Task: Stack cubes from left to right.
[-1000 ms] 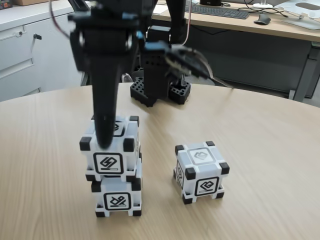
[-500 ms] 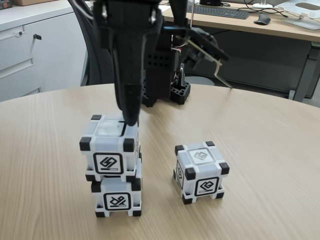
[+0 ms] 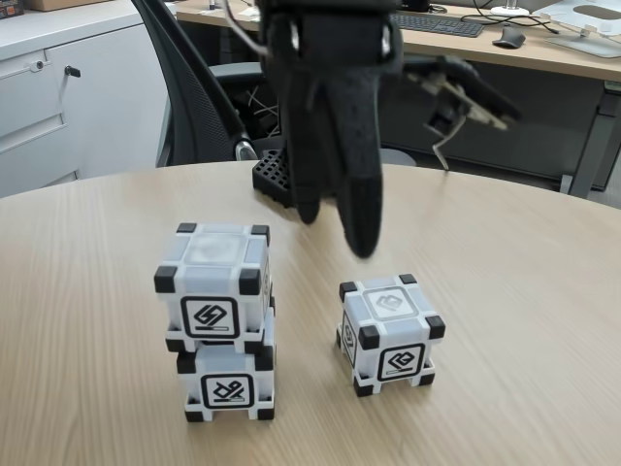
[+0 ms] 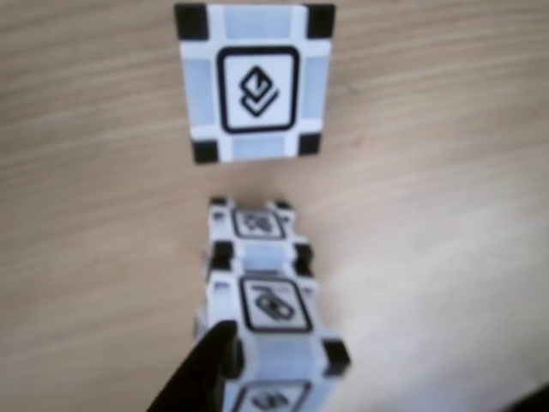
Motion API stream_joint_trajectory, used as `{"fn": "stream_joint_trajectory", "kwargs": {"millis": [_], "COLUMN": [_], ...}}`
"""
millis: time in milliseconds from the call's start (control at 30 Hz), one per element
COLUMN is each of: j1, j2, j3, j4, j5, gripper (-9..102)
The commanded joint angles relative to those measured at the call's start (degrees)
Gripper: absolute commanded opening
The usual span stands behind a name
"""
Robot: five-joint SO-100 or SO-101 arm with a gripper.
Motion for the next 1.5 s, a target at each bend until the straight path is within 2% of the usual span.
{"fn": "stream_joint_trajectory", "kwargs": {"millis": [0,367,533,767,967,1467], "j1": [-2.9,-7.2,-11.5,-12.4,-11.3,-10.5], "j2": [-2.5,-4.9,-5.0,-5.0,-6.9,-15.8], "j3": [-0.3,1.0,4.4,4.5,4.5,3.5], "j4": [-0.2,-0.1,3.7,4.1,4.1,3.4], "j5": [3.3,7.7,11.9,13.0,9.1,6.9], "gripper": [47,47,48,48,48,47]}}
